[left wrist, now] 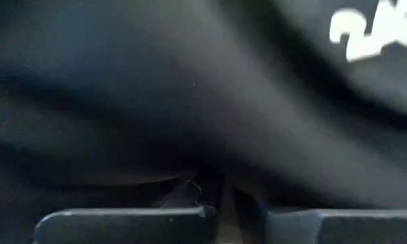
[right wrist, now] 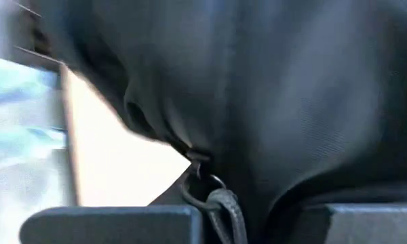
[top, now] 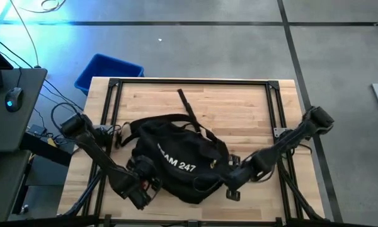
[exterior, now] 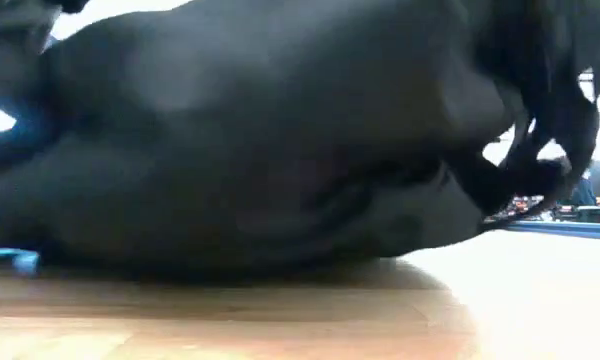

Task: Unpack backpack
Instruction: Close the black backpack

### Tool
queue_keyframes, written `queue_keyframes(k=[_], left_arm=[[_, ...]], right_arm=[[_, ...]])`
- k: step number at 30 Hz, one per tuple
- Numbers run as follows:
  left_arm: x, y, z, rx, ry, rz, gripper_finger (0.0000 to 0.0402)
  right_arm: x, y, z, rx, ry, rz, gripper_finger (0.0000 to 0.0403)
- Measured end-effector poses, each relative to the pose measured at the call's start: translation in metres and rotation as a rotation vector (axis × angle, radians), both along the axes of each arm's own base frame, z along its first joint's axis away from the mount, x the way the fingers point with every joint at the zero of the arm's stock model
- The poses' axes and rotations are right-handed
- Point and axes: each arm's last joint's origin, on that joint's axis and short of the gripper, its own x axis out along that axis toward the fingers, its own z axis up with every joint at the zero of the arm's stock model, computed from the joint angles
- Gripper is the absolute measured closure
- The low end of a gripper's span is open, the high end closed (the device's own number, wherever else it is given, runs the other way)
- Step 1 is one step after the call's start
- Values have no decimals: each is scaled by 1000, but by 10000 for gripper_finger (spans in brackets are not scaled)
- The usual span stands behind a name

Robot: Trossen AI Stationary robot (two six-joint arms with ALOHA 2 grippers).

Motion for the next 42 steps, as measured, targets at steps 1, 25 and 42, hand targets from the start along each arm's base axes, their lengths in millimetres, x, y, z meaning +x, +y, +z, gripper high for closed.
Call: queue_keyframes(k=[1, 25, 42], left_arm=[[-2, 4, 13, 42, -11, 8, 399], [-26, 61, 185, 137, -129, -509, 393], [13, -37, 111, 195, -208, -459, 316]], right_arm=[[0, -4, 12, 30, -31, -2, 374], [16, -71, 122, 684, -533, -278, 374], [56, -110, 223, 673, -997, -340, 375]])
